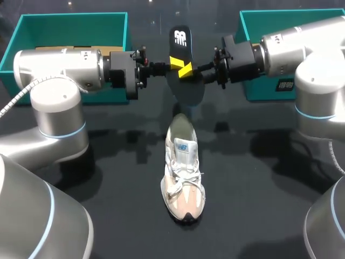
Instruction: Take the shoe out of the shoebox, open the shoe tongue, remove and reinsert the insole, then place the shoe into the shoebox
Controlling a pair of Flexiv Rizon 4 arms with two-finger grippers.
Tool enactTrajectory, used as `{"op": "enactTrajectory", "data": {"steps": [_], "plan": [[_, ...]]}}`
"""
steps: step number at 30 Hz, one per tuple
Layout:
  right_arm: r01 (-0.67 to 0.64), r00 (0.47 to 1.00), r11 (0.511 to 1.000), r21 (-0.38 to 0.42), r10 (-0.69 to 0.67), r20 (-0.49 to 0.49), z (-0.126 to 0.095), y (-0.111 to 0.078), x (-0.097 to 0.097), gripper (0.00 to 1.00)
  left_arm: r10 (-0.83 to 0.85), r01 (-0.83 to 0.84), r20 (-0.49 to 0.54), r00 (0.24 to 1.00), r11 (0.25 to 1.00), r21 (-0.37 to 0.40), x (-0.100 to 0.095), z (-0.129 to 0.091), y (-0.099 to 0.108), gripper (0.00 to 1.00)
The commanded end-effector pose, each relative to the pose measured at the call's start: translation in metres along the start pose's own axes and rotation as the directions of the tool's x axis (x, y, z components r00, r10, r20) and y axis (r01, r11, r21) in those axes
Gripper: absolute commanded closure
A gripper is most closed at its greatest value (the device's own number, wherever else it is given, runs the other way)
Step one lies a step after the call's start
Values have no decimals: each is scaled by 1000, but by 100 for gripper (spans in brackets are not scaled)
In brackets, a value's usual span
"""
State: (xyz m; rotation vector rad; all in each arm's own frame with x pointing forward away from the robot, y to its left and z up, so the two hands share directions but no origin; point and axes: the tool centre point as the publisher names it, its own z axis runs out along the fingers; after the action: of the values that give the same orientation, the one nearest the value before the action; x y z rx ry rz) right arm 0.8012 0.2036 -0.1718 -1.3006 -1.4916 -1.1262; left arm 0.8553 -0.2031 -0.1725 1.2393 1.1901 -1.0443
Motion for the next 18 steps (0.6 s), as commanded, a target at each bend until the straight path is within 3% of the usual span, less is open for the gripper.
{"op": "enactTrajectory", "data": {"steps": [1, 3, 5, 11, 12, 13, 14, 18], "plan": [[-2, 1000, 1000, 1, 2, 4, 2, 2, 1, 84, 1, -1, 3, 1000, 1000, 0, 2, 1, 1, 100], [-3, 1000, 1000, 3, 3, 4, 2, 2, 1, 87, 0, 0, 4, 1000, 1000, -1, 2, 1, 1, 100], [-3, 1000, 1000, 3, 3, 3, 3, 2, 1, 100, 0, 0, 5, 1000, 1000, -3, 2, 1, 1, 100], [1, 1000, 1000, -1, -1, 1, 3, 2, 1, 100, -2, 2, 6, 1000, 1000, 2, 3, 2, 0, 100], [4, 1000, 1000, -2, -4, 1, 2, 1, 0, 100, -6, 6, 6, 1000, 1000, 5, 3, 1, -1, 73], [6, 1000, 1000, -5, -6, 1, 2, 1, 0, 100, -15, 15, 4, 1000, 1000, 6, 2, -1, -2, 23], [7, 1000, 1000, -7, -7, 1, 1, 1, 0, 100, -29, 29, 2, 1000, 1000, 9, 1, -4, -3, 0], [24, 1000, 1000, -17, -24, 4, -5, 1, -4, 100, -109, 110, -36, 993, 994, 26, -3, -24, -10, 0]]}}
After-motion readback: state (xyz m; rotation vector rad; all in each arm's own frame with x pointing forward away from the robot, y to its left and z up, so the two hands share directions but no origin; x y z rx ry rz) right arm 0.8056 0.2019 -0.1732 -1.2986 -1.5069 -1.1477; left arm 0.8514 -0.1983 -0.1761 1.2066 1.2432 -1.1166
